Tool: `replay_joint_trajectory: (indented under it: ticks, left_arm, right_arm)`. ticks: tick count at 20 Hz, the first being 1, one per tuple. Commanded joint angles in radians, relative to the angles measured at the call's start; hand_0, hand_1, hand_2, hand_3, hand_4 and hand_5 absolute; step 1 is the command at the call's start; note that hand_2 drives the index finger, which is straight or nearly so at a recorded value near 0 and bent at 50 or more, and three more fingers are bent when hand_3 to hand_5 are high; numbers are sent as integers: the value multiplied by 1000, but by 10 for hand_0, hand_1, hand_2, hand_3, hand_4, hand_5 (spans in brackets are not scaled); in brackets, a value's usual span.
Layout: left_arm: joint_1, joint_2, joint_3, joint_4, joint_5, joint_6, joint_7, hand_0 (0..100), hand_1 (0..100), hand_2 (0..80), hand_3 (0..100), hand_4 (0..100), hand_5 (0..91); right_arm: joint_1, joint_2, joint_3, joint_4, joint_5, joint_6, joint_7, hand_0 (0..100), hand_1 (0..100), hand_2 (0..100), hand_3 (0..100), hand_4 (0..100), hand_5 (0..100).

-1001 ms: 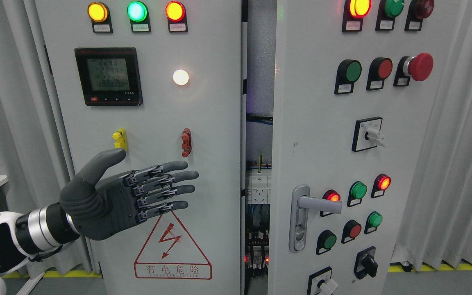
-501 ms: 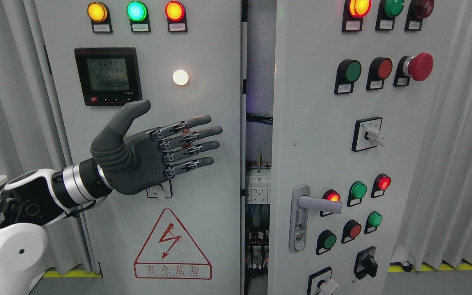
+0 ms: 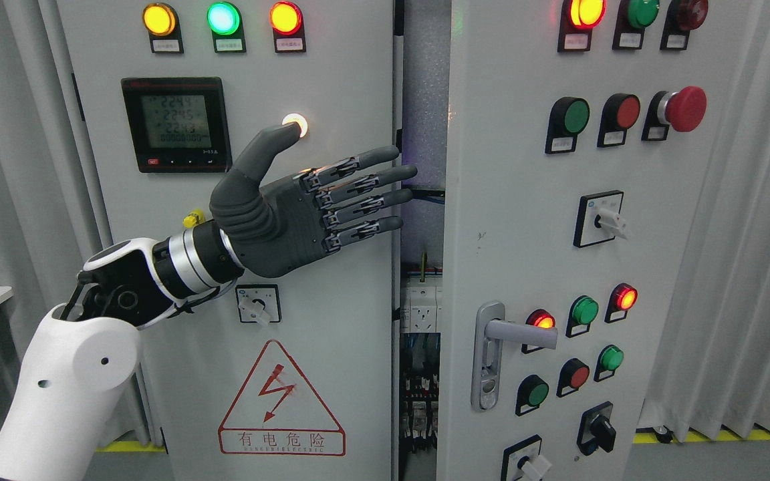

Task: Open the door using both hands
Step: 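Insert the left hand fingers into the gap behind the door edge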

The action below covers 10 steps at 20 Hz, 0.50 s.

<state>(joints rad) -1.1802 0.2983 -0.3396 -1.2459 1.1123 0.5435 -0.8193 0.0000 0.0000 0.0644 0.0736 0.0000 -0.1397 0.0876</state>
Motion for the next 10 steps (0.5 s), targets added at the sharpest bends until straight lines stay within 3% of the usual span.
replay_joint_trajectory:
  ticks: [1,10]
  left_arm:
    - [-99,-30,-314,157,92,-57,-1,295,0,27,28,37,0]
    - [-121,-34,-326,148,95,-62,-55,295,0,27,28,38,0]
  right_arm:
    - [-9,-2,0,0,15,0,0,219,0,0,0,0,0]
    - [-9,-2,0,0,15,0,0,219,0,0,0,0,0]
